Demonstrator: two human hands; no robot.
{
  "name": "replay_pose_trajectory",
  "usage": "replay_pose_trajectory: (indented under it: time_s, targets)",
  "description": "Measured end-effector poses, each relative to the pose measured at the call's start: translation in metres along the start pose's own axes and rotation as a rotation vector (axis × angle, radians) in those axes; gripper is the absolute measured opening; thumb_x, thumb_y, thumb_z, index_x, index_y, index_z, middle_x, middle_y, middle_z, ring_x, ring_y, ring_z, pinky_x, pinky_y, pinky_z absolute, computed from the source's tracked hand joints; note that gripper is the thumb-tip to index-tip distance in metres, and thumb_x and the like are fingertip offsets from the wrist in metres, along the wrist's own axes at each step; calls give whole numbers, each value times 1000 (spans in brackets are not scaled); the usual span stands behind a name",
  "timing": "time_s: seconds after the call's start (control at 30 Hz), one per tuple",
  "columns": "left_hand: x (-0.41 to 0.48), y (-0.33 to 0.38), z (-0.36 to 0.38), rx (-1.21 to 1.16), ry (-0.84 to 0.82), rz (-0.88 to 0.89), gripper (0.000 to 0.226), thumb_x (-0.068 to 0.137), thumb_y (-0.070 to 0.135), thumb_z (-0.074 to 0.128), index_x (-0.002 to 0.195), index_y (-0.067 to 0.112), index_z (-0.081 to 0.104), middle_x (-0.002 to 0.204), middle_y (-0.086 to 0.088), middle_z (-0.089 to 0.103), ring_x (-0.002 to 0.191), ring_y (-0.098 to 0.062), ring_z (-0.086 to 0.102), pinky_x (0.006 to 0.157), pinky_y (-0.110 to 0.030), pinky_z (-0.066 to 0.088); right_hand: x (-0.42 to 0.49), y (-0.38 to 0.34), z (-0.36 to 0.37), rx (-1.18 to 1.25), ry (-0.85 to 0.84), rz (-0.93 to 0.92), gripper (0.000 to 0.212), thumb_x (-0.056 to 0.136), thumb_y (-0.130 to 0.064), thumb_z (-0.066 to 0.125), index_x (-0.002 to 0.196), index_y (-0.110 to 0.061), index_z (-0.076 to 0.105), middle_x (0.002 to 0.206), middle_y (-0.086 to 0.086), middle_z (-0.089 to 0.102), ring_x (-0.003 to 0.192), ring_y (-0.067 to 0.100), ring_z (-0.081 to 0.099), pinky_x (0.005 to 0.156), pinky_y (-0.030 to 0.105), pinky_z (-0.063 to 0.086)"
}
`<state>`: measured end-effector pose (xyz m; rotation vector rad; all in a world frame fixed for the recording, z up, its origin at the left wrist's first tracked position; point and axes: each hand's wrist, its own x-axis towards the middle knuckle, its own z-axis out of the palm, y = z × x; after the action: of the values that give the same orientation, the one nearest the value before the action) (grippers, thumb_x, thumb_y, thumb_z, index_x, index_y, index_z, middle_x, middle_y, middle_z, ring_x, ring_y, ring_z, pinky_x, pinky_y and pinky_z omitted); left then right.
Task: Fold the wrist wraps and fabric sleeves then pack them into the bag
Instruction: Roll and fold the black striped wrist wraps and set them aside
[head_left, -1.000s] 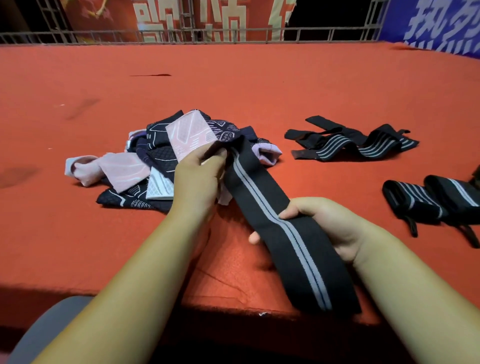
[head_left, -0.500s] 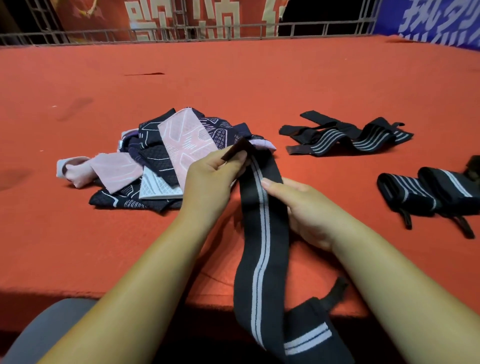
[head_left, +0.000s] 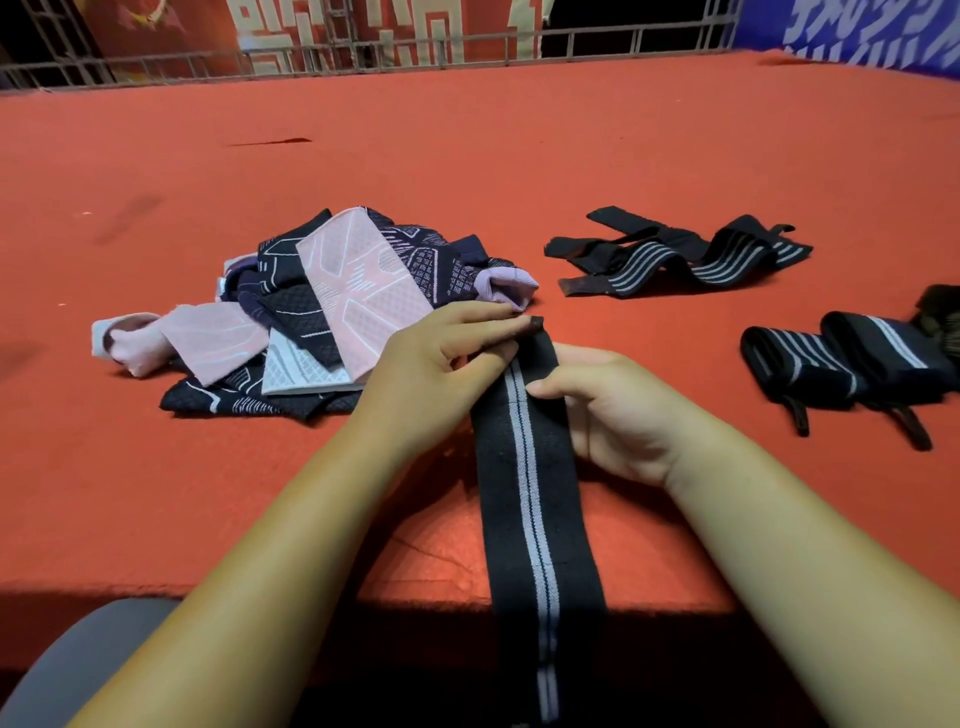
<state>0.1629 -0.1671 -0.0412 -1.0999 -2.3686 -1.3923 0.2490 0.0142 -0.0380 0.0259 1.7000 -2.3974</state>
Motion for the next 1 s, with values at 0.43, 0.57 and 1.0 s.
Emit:
replay_pose_trajectory:
  time_s: [0.43, 0.57, 1.0]
  targets:
    - [-8, -5, -10, 130, -260, 60, 38, 104, 29, 65, 141, 40, 70, 162, 17, 48, 150, 3, 39, 127, -33, 32, 1, 4, -8, -24, 38, -9, 60, 86, 17, 38, 141, 4, 59, 121, 24, 68, 113, 38, 66, 111, 56, 49]
    - [-9, -7, -13, 146, -321, 103, 42, 104, 31, 64, 145, 36, 66, 169, 10, 39, 155, 2, 31, 129, -26, 22, -1, 4, -8, -6, 38, -4, 64, 83, 16, 36, 142, 3, 59, 116, 23, 68, 102, 35, 69, 95, 47, 58]
    - [-11, 3, -8, -205, 16, -95, 34, 98, 13, 66, 123, 31, 78, 138, 13, 67, 125, -4, 62, 106, -39, 49, 0, 3, -8, -17, 14, -90, 47, 104, 9, 40, 147, -1, 57, 129, 22, 70, 113, 31, 68, 94, 43, 62]
